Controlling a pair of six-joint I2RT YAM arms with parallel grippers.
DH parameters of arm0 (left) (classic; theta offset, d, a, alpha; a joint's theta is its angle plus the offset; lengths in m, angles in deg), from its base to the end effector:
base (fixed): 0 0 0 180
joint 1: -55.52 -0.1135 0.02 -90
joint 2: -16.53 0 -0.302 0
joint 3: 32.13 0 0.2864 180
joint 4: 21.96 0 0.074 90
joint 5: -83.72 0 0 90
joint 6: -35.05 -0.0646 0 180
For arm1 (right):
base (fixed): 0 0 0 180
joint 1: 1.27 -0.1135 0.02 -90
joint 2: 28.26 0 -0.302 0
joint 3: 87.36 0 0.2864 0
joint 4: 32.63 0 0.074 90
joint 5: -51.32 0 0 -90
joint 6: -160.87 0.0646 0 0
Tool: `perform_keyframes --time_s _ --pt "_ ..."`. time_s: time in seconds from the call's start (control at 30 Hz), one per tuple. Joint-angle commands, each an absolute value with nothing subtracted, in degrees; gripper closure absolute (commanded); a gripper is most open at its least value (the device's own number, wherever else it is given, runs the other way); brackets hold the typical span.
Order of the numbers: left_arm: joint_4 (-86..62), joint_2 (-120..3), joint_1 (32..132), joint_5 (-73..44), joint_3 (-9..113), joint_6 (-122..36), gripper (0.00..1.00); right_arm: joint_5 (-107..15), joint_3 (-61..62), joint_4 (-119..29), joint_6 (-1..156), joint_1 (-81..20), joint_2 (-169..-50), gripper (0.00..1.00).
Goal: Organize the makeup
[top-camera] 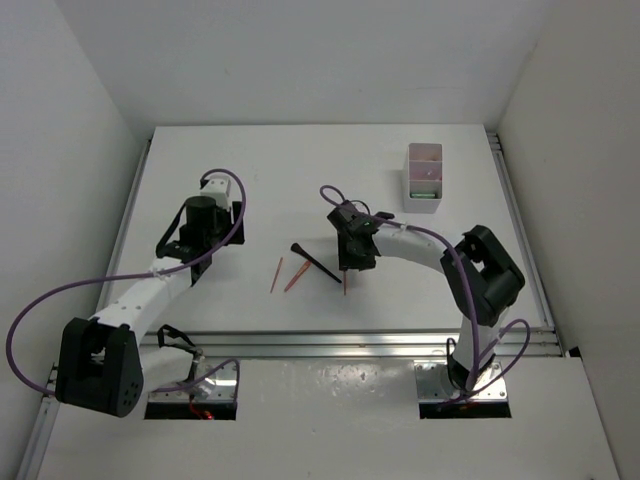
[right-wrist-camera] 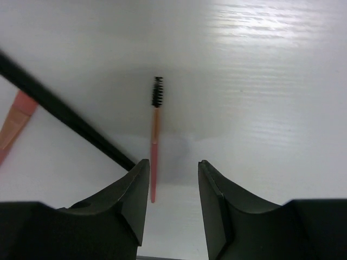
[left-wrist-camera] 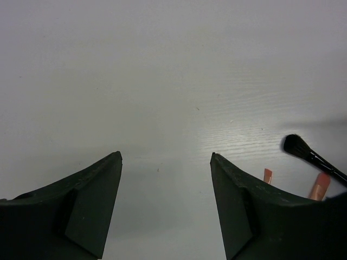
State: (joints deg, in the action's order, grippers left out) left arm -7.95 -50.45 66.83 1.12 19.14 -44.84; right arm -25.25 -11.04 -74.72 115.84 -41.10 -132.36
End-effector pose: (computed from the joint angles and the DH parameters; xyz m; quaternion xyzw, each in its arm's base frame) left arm 0.2934 -0.0502 0.2455 -0.0234 0.8633 -0.0383 0.5027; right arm 0.3122 0.2409 0.1444 0.0643 0.9760 0.0320 0.2058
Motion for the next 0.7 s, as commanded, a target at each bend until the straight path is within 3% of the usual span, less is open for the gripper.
perform_keyframes --time_s 0.0,0.33,0.47,0.57,0.67 --pt "-9.52 -48.68 67.12 1.28 18.45 -44.40 0.28 -28.56 -8.40 -70.30 108.75 -41.26 -132.23 0.58" --pt "-8.28 -48.16 67.12 1.28 17.40 -43.87 0.28 -33.40 -3.19 -73.90 109.71 -39.15 -140.67 0.58" --pt "-8.28 -48.16 67.12 1.28 17.40 -43.87 0.27 -35.51 -2.76 -76.27 111.29 -39.15 -142.87 0.64" --pt "-8.28 -48.16 67.12 1.28 17.40 -44.40 0.27 -35.43 -3.90 -76.63 112.17 -38.89 -143.31 0.71" --pt "-8.28 -48.16 67.12 1.80 16.87 -44.40 0.27 -34.90 -4.08 -77.94 111.82 -37.84 -143.57 0.91"
